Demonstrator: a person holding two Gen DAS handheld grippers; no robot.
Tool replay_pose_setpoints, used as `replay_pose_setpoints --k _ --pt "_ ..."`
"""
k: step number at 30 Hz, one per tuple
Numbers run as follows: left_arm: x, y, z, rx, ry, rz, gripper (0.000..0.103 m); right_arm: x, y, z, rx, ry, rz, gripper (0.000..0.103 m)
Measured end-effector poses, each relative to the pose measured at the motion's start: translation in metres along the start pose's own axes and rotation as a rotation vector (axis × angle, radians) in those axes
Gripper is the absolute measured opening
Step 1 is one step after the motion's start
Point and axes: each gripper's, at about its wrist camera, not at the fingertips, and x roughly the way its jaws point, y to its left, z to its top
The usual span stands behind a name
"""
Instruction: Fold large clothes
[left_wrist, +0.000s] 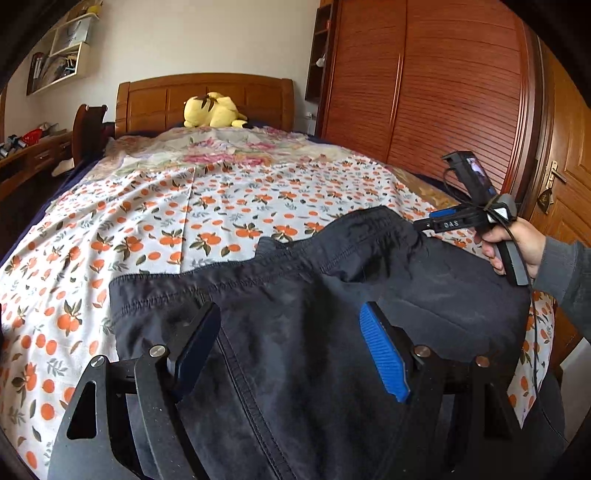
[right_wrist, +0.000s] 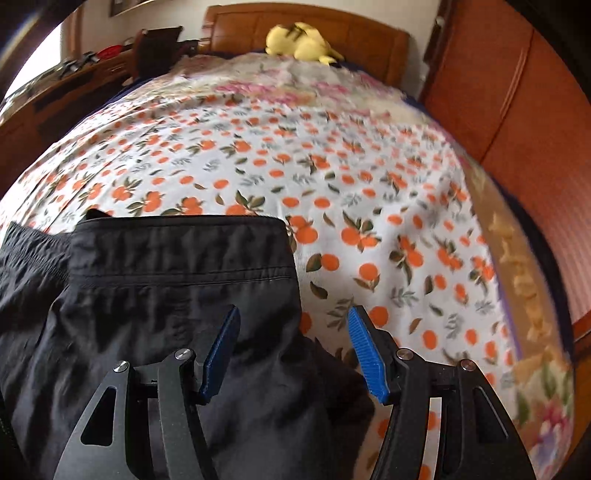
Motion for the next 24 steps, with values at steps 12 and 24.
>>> replay_pose_setpoints --k 12,24 --pt "0.006 0.001 -0.007 0.0 0.033 -0.013 0.079 0.047 -0.001 0.024 0.005 0.067 0.125 0.013" --pt "-0.003 -0.001 -0.003 0.007 0.004 -0.007 0.079 0.025 -0.013 0.023 0.007 -0.015 -0.103 0.011"
